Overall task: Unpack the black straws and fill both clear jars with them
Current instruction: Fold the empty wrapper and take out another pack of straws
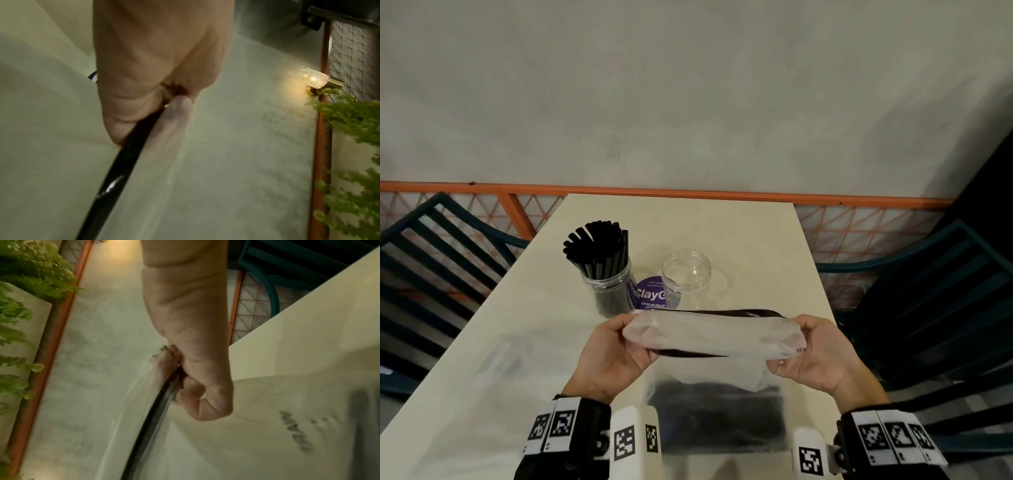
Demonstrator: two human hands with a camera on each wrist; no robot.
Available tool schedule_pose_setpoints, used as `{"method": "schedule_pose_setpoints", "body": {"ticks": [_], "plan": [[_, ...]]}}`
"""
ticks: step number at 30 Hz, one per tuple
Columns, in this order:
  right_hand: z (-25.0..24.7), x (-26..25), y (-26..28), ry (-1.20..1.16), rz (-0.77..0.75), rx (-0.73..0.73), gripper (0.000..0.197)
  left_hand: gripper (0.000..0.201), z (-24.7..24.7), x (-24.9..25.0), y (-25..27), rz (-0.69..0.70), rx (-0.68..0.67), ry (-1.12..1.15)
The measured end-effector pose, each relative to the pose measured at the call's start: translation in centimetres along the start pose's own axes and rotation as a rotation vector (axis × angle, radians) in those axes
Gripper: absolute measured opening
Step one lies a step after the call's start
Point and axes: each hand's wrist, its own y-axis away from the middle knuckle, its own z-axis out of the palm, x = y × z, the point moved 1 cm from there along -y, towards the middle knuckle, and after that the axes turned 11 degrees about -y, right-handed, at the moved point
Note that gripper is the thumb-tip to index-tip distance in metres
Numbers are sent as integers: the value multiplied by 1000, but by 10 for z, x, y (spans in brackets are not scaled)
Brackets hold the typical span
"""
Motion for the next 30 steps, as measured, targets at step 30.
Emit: {"method": "schedule_pose_setpoints", "body": {"ticks": [30], "plan": [[13,9,1,265,-287,-81,13,28,8,-11,6,117,46,-509]]}}
